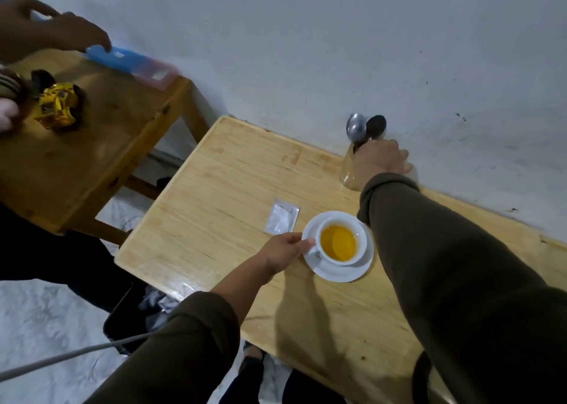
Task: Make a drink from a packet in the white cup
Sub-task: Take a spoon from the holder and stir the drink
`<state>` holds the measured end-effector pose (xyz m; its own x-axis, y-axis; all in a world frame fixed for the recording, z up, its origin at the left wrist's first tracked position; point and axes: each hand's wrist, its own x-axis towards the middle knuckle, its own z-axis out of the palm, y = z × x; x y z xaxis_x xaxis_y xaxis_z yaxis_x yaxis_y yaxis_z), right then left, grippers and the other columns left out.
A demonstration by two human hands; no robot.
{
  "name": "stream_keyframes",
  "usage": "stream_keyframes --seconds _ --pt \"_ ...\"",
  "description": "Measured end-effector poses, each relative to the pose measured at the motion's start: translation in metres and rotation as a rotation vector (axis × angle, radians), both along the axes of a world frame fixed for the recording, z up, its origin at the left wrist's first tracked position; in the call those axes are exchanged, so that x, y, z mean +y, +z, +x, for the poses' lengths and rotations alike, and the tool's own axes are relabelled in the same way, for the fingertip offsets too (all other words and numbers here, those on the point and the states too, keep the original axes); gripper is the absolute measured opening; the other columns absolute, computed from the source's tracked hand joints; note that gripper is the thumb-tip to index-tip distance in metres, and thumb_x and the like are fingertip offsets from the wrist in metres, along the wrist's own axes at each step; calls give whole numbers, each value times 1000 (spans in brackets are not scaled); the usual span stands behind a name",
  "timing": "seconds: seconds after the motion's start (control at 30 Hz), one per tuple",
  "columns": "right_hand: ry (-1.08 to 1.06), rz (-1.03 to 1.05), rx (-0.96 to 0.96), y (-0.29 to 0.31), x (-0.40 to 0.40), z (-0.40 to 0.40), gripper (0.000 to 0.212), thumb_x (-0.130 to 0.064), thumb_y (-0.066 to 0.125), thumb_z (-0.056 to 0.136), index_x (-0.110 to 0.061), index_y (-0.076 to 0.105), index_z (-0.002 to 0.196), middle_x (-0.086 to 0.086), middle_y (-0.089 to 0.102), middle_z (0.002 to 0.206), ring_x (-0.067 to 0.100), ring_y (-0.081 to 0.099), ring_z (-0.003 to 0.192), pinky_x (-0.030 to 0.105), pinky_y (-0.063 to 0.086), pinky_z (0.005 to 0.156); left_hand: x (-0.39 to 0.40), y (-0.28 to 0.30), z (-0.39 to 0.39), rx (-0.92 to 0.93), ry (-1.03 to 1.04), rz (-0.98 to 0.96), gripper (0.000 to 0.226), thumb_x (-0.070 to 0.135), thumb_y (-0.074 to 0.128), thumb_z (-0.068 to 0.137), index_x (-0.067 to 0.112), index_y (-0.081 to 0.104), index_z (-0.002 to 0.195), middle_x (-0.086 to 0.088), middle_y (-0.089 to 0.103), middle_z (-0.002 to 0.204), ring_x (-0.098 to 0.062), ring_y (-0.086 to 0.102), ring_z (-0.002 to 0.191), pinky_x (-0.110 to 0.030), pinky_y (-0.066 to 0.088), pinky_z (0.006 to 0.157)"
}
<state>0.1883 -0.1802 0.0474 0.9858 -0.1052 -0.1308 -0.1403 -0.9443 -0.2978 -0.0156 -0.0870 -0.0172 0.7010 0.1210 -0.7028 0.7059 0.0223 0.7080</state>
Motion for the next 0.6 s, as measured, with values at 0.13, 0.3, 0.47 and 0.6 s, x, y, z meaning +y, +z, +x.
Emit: stream_keyframes --seconds 0.13,0.3,0.47,0.6 --pt "27 67 -75 8 2 0 29 -34 51 92 -16 66 109 9 56 117 32 48 111 48 34 98 1 5 1 -3 -47 21 58 50 62 79 13 63 125 -7 68 123 -20 64 111 -37 50 99" --pt "27 336 -228 41 -3 -3 18 -25 60 89 -12 71 94 10 59 110 29 55 104 37 42 88 0 7 3 -24 -104 66 48 41 57 90 9 62 125 -12 66 123 -15 60 94 -27 47 82" --pt "41 517 -272 75 -14 -37 14 -15 52 92 -5 61 95 10 62 97 21 53 83 28 40 73 -2 12 0 -31 -144 122 54 45 54 90 6 58 128 -12 62 128 -25 59 113 -35 49 96" --pt "-24 533 -170 73 -21 -86 11 -17 53 93 -7 59 92 3 59 83 21 56 78 29 45 66 -4 15 -4 -52 -131 100 48 39 54 92 5 59 125 -7 60 123 -21 56 106 -32 45 91"
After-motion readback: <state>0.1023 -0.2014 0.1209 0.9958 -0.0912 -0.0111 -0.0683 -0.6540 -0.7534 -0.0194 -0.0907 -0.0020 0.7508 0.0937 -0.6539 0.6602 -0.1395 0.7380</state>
